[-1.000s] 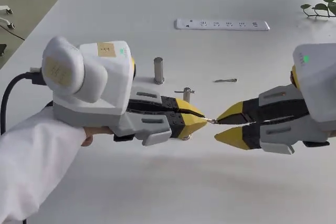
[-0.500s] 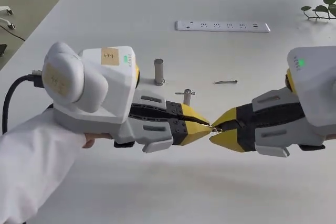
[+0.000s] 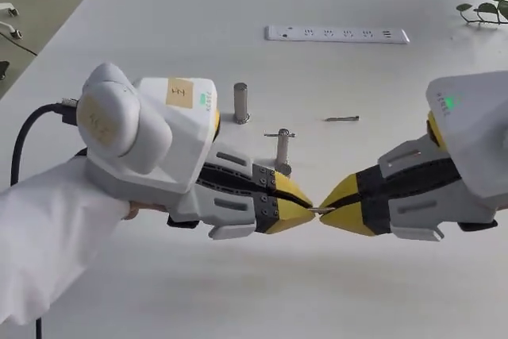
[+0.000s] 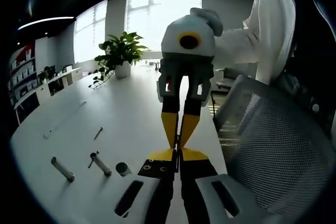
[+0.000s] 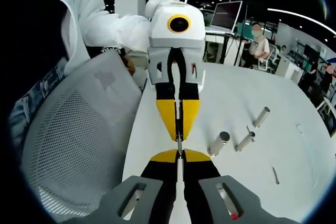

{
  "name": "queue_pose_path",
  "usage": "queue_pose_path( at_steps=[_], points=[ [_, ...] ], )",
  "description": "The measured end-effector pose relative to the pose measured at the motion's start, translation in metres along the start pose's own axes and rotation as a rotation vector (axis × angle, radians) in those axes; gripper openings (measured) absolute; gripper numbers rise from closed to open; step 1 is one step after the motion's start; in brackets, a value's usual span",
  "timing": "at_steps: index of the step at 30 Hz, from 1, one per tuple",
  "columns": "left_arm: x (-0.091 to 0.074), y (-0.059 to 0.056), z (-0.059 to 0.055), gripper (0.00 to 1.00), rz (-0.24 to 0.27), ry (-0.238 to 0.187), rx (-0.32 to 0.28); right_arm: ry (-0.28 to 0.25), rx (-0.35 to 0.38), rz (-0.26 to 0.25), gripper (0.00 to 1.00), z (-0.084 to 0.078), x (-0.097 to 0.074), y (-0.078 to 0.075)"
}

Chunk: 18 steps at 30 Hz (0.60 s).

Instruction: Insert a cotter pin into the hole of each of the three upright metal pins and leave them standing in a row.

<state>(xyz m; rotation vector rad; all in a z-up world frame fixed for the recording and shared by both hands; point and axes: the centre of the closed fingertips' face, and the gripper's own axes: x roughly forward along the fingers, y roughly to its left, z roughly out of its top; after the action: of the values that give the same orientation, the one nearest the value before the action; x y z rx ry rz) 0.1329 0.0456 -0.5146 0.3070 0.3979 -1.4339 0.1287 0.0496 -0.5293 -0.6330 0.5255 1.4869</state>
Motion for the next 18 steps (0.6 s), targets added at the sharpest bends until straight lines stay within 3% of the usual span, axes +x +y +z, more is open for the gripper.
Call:
queue_pose_path(
  at_steps=[3,5,9,11,14,18],
  points=[
    [0.001,0.000,-0.003,0.01,0.001,0.010,-0.012,0.010,-0.004,-0.005,0.00,-0.003,0.000,-0.001],
    [0.001,0.000,-0.004,0.01,0.009,0.013,-0.057,0.012,-0.002,-0.011,0.00,-0.003,0.000,-0.002],
    [0.000,0.003,-0.002,0.01,0.018,0.003,-0.055,-0.002,0.022,-0.028,0.00,-0.001,0.000,-0.005],
    [-0.001,0.006,-0.002,0.01,0.020,-0.013,-0.104,-0.008,0.034,-0.034,0.00,0.000,-0.001,-0.007],
    [-0.001,0.014,0.000,0.03,0.061,-0.034,-0.096,-0.014,0.052,-0.055,0.00,0.000,-0.001,-0.012],
    [-0.002,0.032,-0.005,0.19,0.151,-0.033,-0.121,-0.020,0.083,-0.092,0.00,-0.002,-0.004,-0.024]
  ],
)
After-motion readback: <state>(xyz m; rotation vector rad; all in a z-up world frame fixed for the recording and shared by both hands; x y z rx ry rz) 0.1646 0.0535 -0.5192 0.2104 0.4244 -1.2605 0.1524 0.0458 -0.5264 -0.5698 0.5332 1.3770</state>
